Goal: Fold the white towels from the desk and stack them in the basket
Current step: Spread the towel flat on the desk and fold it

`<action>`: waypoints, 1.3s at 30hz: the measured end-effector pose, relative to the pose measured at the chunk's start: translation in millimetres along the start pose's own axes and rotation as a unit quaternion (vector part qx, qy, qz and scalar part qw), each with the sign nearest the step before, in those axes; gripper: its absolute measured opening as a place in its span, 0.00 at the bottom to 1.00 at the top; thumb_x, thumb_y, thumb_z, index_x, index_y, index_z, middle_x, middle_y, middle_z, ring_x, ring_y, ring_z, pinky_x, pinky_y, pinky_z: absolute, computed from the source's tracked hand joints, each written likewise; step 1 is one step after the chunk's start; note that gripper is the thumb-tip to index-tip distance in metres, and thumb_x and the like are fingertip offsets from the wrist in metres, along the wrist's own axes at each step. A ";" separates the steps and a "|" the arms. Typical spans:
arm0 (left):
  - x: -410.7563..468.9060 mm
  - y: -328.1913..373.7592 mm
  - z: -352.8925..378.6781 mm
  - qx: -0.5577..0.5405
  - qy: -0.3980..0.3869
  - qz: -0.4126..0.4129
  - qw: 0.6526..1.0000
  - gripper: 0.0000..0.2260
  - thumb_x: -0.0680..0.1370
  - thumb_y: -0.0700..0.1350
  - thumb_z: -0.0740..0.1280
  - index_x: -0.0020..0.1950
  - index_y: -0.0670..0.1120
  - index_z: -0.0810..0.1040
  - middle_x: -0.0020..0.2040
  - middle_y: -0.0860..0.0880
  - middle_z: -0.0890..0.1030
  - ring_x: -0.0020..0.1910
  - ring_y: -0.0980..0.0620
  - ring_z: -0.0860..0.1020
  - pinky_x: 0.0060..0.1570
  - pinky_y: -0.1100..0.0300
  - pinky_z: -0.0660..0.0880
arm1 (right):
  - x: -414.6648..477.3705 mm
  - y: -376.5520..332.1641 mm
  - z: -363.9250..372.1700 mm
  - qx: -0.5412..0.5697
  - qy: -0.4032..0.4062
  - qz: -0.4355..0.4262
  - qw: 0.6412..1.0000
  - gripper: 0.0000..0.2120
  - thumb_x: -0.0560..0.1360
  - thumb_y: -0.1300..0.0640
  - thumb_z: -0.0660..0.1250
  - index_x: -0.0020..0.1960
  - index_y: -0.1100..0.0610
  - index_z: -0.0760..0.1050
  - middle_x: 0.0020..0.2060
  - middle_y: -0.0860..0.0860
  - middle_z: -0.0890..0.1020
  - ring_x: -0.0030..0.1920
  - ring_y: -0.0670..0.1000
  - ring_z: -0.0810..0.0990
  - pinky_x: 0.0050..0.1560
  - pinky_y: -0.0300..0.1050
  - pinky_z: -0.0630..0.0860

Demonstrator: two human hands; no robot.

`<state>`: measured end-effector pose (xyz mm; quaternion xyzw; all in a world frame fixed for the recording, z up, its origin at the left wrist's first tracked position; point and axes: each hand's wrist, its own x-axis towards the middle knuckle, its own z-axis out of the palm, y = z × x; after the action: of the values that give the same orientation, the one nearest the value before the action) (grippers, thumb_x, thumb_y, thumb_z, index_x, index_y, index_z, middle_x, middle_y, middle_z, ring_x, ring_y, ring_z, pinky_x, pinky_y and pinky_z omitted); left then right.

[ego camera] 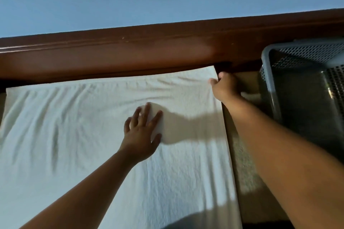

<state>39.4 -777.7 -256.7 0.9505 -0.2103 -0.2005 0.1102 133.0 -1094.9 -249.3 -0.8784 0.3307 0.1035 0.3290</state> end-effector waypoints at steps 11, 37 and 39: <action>-40.1 44.2 2.7 -0.012 -0.062 0.004 0.998 0.31 0.82 0.57 0.60 0.82 0.58 0.51 0.82 0.48 0.37 0.81 0.44 0.40 0.77 0.42 0.51 | -99.7 76.7 -0.8 0.011 -0.059 -0.024 0.998 0.20 0.76 0.50 0.73 0.55 0.66 0.77 0.41 0.61 0.79 0.45 0.61 0.79 0.43 0.50 0.73; -282.5 26.1 70.0 -0.059 -0.116 -0.015 0.991 0.25 0.82 0.53 0.62 0.78 0.61 0.61 0.82 0.58 0.45 0.81 0.54 0.48 0.74 0.49 0.62 | -375.4 234.7 16.9 -0.070 -0.031 0.094 0.993 0.19 0.71 0.47 0.74 0.50 0.62 0.79 0.51 0.61 0.82 0.53 0.63 0.81 0.51 0.51 0.78; -293.4 11.4 69.7 -0.064 -0.110 -0.025 0.992 0.25 0.82 0.53 0.62 0.78 0.61 0.61 0.82 0.58 0.46 0.81 0.54 0.50 0.73 0.49 0.63 | -384.3 230.6 19.9 -0.052 -0.035 0.092 0.994 0.16 0.72 0.50 0.74 0.50 0.62 0.77 0.52 0.62 0.82 0.54 0.63 0.81 0.50 0.50 0.76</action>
<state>-238.3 -666.4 -217.6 0.9187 -0.1840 -0.3193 0.1419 -308.0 -1015.1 -228.5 -0.8563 0.3920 0.1814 0.2833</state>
